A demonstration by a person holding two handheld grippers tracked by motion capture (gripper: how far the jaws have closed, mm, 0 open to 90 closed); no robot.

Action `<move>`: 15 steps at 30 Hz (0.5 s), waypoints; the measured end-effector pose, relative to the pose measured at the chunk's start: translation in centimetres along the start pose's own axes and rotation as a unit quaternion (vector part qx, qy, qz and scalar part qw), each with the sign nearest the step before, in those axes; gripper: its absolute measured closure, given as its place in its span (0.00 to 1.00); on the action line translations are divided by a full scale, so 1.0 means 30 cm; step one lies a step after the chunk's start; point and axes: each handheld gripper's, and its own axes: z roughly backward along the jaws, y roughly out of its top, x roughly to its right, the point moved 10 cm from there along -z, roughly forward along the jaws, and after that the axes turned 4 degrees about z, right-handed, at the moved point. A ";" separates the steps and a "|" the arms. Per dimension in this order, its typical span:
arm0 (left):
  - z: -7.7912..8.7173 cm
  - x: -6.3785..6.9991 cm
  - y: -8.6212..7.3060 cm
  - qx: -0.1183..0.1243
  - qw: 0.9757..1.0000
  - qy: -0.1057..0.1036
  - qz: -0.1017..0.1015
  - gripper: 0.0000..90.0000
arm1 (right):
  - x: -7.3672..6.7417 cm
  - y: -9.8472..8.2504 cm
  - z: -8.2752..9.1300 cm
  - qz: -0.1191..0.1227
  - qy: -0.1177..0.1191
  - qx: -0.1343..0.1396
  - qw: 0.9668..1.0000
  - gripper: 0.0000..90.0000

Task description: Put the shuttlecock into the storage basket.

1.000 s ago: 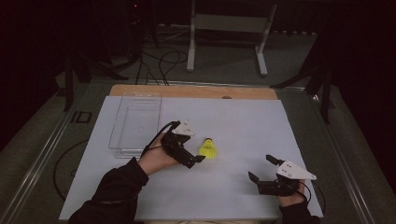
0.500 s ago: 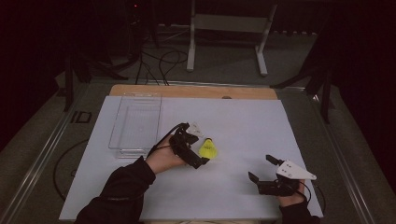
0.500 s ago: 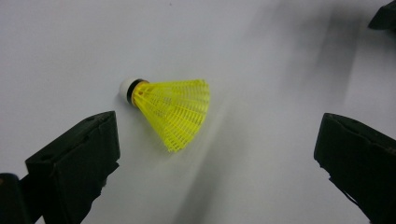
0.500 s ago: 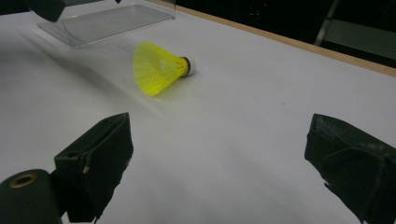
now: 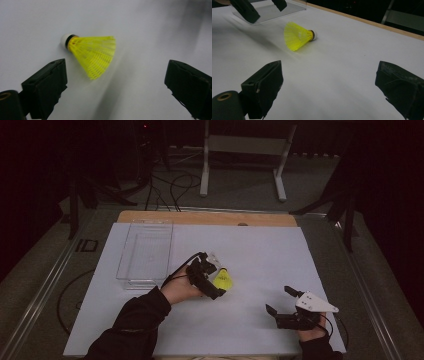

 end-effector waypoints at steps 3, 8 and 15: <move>-0.016 -0.009 -0.007 -0.014 1.000 -0.001 0.011 0.14 | 0.000 0.000 0.000 0.000 0.000 0.000 1.000 0.09; -0.046 -0.022 -0.024 -0.041 0.999 0.016 0.018 0.19 | -0.001 -0.001 0.000 0.000 0.001 -0.001 1.000 0.09; -0.068 -0.041 -0.028 -0.054 0.998 0.038 0.018 0.27 | -0.002 -0.002 -0.001 -0.001 0.002 -0.001 1.000 0.09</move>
